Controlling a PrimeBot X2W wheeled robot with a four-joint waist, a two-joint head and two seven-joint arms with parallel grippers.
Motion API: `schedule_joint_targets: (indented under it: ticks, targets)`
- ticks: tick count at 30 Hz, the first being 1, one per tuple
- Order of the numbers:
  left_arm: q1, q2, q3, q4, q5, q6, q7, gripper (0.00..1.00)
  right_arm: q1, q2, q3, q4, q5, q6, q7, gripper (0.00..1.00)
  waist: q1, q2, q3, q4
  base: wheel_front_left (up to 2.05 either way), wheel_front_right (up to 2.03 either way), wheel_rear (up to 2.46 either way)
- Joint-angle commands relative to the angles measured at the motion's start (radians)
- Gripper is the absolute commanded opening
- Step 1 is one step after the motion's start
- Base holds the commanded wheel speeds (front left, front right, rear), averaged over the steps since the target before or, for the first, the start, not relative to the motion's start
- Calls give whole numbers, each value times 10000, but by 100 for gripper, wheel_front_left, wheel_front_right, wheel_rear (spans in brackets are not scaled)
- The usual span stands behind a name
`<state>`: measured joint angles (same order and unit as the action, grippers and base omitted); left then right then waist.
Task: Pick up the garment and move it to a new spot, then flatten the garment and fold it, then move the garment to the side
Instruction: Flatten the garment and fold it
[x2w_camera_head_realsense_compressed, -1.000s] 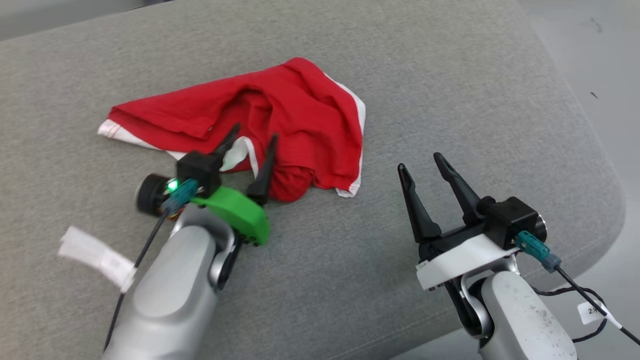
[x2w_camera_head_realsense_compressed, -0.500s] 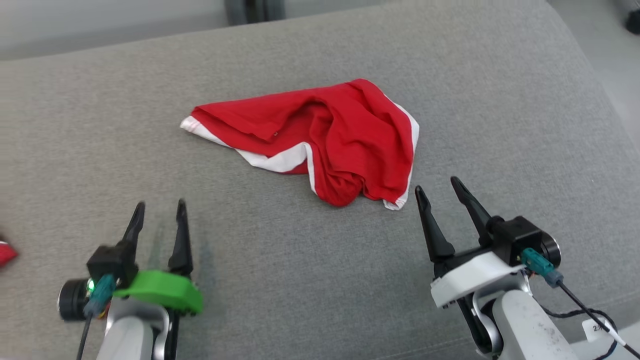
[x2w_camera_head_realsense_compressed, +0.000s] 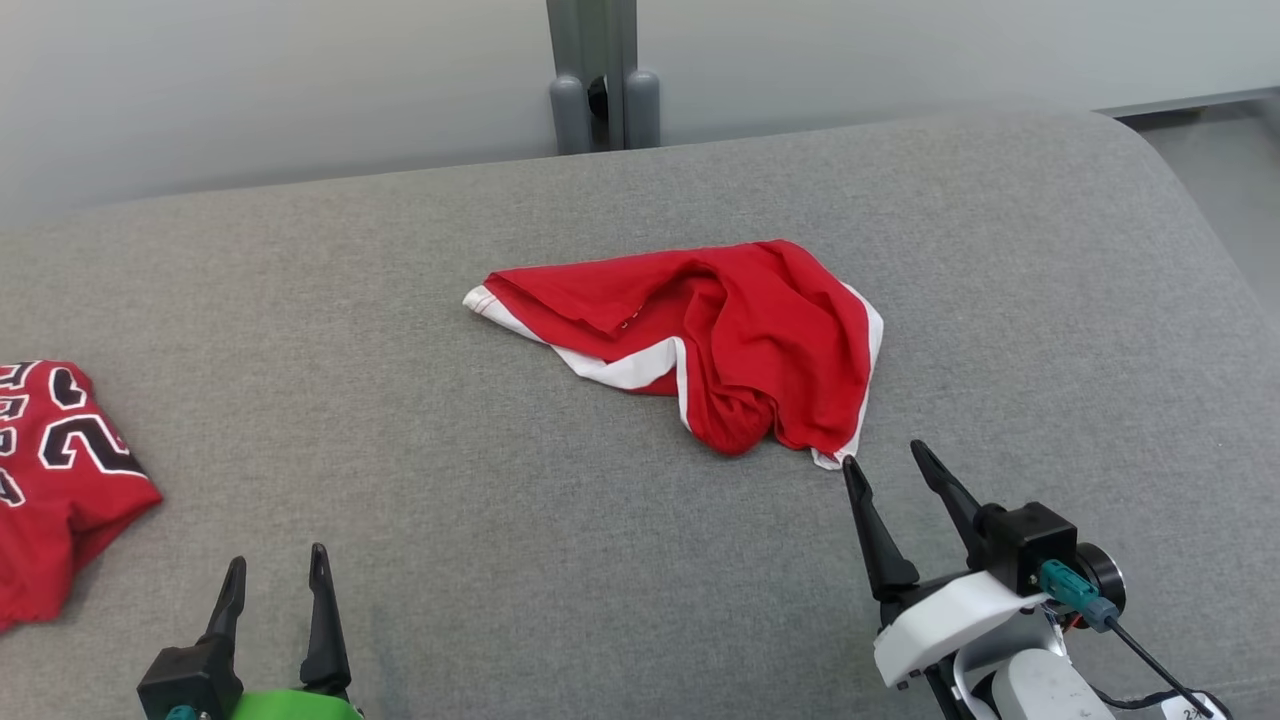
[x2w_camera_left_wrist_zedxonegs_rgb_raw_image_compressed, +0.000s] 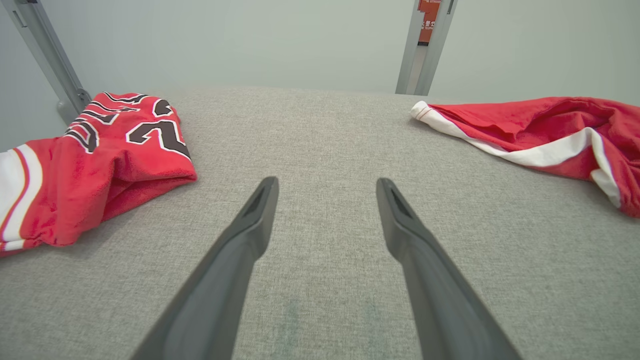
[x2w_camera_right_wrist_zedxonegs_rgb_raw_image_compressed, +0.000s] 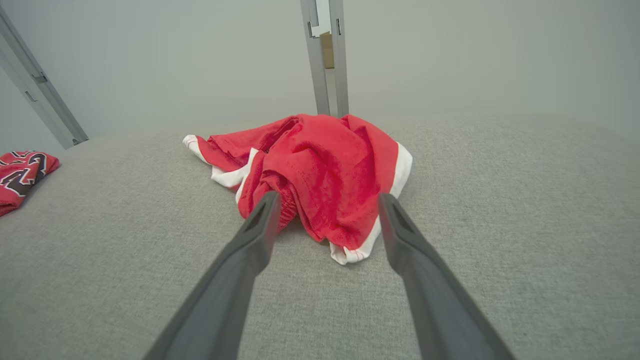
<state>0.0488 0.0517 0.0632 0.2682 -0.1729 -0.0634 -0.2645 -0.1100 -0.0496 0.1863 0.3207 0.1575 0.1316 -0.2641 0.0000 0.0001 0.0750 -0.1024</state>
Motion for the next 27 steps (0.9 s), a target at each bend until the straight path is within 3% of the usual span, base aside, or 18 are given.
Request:
schedule_joint_targets:
  ticks: [1,9,17,27]
  targets:
    - [147,-4,21,-19,108,-64,1,100,75,-22,15,17,36,-17,-5,100,0,-1,-211,223,0,0,0]
    - [-476,2,-618,321,-202,-238,0,100,-445,-20,244,123,152,-17,-5,100,0,-1,309,607,0,0,0]
    - [-1082,3,-1226,415,-359,-303,0,100,-1372,-26,522,1263,256,-17,-5,100,0,-1,1047,1639,0,0,0]
    - [-1395,0,-1646,469,-607,-428,0,100,-2015,-29,-171,2599,-22,-17,-4,100,0,-1,1724,2695,0,0,0]
